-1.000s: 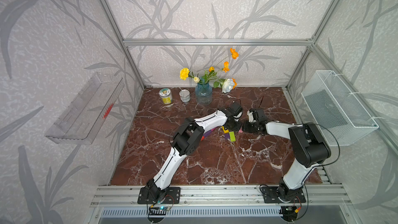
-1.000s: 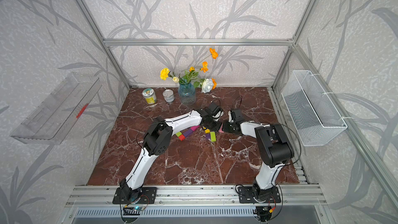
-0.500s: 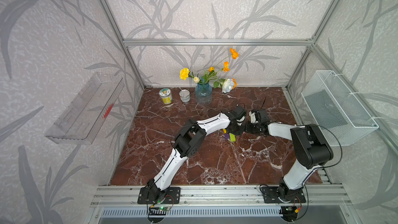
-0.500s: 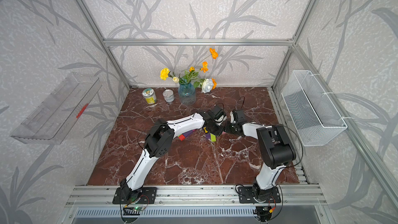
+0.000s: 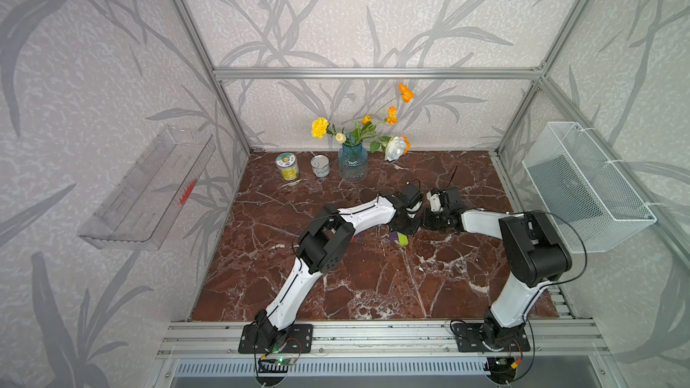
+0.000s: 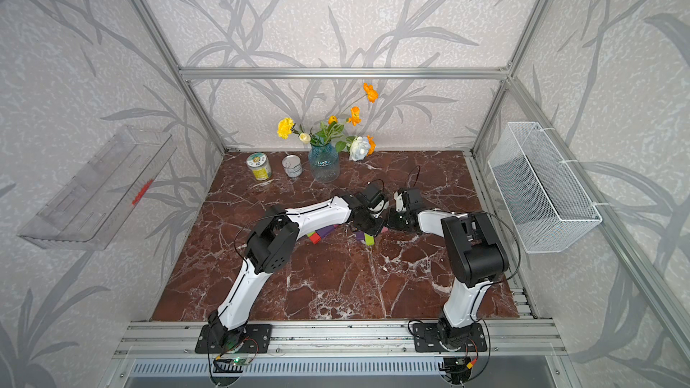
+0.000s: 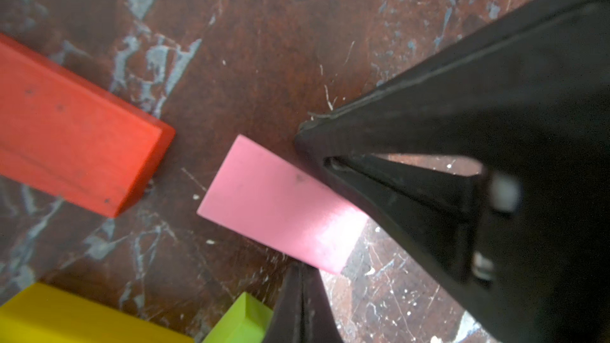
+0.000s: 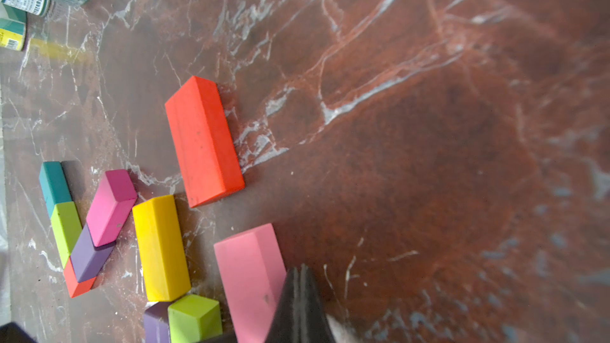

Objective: Assemble the letter v with building blocks
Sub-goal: Adjust the building block at the center of the board, then assemble the building block at the center of the board.

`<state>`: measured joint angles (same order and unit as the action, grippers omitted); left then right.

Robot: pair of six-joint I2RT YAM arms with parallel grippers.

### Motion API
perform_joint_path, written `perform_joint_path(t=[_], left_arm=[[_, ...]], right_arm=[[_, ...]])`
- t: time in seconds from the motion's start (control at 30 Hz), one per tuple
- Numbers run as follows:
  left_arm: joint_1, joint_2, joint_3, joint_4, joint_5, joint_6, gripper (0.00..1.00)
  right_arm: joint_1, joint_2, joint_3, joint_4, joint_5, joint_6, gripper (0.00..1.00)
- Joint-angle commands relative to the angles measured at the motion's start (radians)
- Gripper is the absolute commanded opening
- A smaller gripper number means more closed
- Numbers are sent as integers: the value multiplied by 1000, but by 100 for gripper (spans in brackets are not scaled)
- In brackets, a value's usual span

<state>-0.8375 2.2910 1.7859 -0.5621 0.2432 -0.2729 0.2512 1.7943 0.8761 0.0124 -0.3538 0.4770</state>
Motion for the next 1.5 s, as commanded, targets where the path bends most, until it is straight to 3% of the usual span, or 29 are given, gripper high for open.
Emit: perform_joint_path(t=[0.0,0.23,0.67,1.03,1.47], left_arm=[[7,-61,-47,32,-20,-10,0],[34,-114,-115,96,-19,-20,0],[62,-142,-158,171,29,-55,0],[83,-162,-157,129,-67,-41,0],[94,-135,-139,99,-80,-36,0]], right_arm=[[19,40,-8,-74,-2,6,3],[16,-2,-22,-67,32,12,3],[24,-275,-210,-47,73,72,0],[59,-175,-266,152,7,190,0],[59,-128,-255,182,26,192,0]])
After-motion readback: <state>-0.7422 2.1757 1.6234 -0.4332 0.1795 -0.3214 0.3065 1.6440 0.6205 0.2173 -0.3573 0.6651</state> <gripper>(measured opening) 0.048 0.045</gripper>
